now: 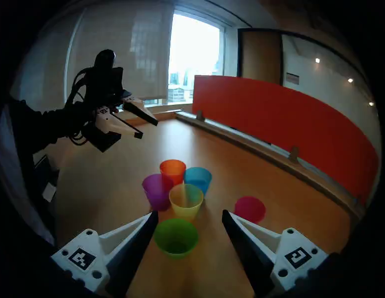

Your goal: Pour water

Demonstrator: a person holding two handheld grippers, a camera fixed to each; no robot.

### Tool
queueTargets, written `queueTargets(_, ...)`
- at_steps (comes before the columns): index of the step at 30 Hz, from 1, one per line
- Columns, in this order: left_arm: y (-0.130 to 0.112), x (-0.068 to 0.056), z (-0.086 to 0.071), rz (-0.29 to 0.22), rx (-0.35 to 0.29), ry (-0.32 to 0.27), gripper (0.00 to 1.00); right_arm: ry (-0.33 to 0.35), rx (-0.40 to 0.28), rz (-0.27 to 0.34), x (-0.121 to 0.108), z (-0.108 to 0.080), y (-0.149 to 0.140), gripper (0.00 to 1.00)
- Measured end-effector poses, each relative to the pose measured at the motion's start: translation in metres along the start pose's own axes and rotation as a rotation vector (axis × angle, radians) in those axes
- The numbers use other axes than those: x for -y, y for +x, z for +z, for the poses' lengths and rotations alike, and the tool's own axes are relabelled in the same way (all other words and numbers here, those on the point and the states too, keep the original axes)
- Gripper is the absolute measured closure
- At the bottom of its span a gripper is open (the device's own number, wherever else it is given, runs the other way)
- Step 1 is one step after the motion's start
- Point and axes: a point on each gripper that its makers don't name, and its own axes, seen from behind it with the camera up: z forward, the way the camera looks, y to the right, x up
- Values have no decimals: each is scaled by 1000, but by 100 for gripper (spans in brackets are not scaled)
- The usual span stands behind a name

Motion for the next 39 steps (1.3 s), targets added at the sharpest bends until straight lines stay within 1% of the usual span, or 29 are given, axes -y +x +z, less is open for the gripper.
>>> queueTargets(17, -4, -4, 23, 26, 41, -52, 15, 28, 42, 3, 12, 12, -33, 0)
queueTargets(26, -10, -4, 34, 45, 71, -73, 15, 39, 63, -10, 19, 18, -50, 1)
queueTargets(32, -11, -5, 38, 50, 77, -85, 15, 42, 76, -13, 22, 21, -62, 1)
queueTargets(39, -14, -3, 43, 62, 91, -89, 15, 46, 84, -10, 23, 24, -69, 0)
